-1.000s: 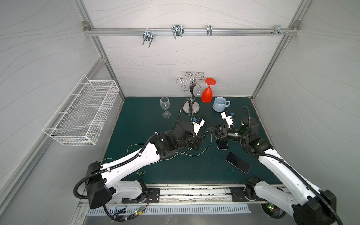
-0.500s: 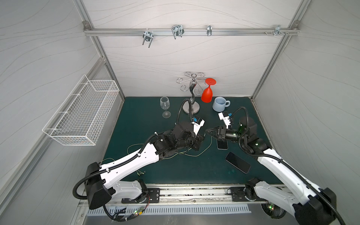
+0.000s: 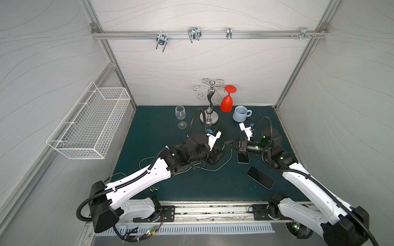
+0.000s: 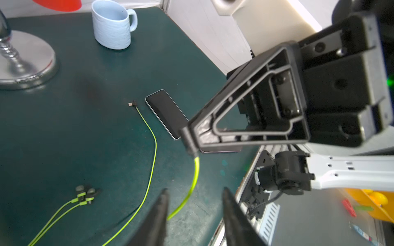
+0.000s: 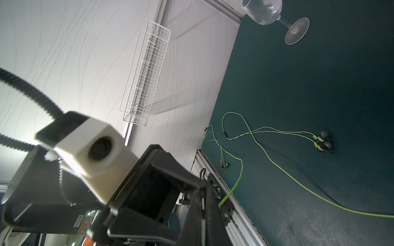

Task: Plug wired earphones into phones
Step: Pick up the wired earphone from the center of the board.

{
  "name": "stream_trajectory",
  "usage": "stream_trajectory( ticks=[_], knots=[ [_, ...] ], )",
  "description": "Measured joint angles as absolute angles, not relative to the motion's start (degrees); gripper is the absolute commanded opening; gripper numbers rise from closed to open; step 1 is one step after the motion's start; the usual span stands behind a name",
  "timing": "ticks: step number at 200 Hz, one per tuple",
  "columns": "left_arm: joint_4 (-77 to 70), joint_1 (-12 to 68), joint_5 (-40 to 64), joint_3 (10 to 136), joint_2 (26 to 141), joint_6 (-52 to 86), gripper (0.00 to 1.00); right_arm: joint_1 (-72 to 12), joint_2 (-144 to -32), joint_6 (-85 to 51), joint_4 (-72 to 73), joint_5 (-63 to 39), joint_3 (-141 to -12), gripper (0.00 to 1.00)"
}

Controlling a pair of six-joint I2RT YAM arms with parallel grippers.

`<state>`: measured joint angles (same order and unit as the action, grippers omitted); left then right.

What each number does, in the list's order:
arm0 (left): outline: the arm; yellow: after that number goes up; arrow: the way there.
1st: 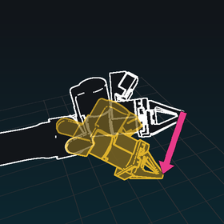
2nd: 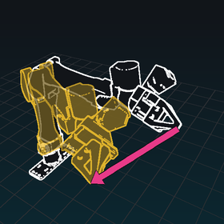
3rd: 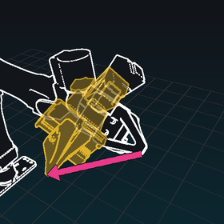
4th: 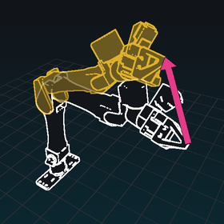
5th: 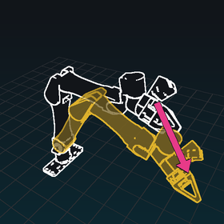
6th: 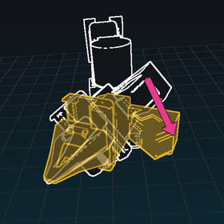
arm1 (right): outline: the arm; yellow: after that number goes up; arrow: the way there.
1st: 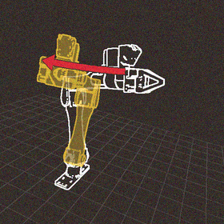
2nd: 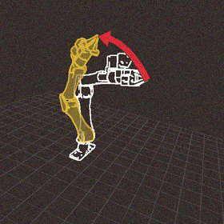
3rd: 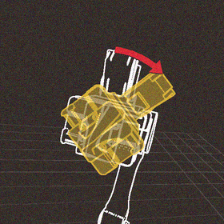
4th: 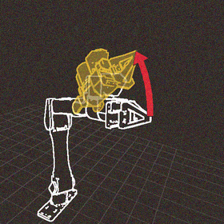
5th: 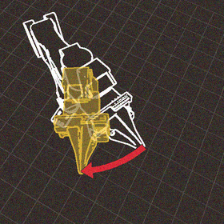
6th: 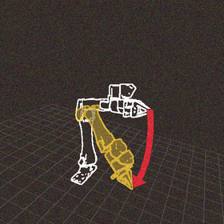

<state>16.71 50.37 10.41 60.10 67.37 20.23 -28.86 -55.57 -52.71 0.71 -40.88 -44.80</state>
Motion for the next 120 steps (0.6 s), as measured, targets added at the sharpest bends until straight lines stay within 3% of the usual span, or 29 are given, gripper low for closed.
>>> stream_trajectory(
  ticks=[25,50,120],
  knots=[
    [14.4,44.8,18.2,59.3,64.9,22.3,0.49,-28.9,-54.1,-52.7,1.7,-41.6,-44.9,0.0],
    [10.8,41.6,27.0,59.3,63.4,25.0,0.42,-29.1,-53.1,-52.7,3.3,-43.2,-45.8,0.0],
    [6.9,40.9,39.8,60.1,64.4,29.3,0.25,-31.8,-51.9,-52.0,7.3,-45.1,-48.5,0.0]
  ],
)
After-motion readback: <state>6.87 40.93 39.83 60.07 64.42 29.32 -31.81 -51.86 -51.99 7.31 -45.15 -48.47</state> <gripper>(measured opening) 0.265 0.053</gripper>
